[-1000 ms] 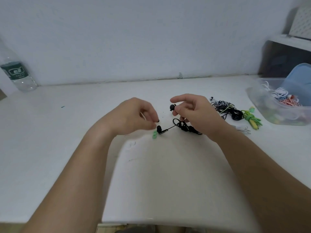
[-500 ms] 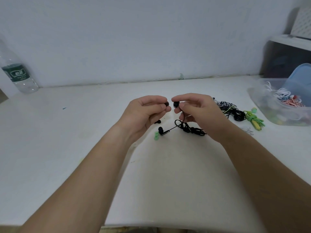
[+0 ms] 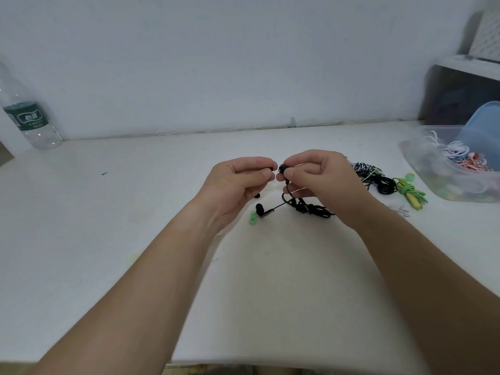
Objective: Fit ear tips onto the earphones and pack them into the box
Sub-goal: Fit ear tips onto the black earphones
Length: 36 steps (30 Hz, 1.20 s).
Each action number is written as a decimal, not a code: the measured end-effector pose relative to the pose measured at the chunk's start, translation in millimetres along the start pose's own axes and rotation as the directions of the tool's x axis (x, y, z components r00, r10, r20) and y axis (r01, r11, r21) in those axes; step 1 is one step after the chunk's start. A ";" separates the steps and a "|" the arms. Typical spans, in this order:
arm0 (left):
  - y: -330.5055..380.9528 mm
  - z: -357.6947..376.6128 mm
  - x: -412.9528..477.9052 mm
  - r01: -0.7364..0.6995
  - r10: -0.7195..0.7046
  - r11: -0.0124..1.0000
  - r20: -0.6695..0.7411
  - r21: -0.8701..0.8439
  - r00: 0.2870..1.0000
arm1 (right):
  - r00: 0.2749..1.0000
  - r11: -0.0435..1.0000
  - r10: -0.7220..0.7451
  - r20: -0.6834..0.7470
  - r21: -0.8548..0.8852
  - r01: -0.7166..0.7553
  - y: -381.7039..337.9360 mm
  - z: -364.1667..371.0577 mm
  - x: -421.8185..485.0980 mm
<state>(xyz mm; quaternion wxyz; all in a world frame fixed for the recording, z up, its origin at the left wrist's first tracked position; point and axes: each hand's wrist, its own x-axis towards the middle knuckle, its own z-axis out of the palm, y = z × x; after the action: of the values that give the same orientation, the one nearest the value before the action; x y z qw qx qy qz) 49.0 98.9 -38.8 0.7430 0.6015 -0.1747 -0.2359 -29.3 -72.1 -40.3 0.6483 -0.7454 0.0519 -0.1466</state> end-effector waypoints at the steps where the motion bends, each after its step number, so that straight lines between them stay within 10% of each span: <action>1: 0.4 -0.1 0.1 0.004 -0.004 1.000 -0.006 -0.009 1.000 | 1.000 1.000 -0.003 0.000 -0.005 0.003 0.0 -0.5 0.1; 36: -1.1 4.5 -0.6 -0.001 0.004 0.996 0.029 -0.090 1.000 | 0.994 0.993 -0.087 -0.070 -0.087 0.081 -2.8 -0.1 -0.9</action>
<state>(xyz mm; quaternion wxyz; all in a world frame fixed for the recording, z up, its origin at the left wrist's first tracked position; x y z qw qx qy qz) 45.8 95.4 -38.9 0.7671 0.5636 -0.1753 -0.2514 -30.5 -71.5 -37.7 0.6074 -0.7675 0.0503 -0.1985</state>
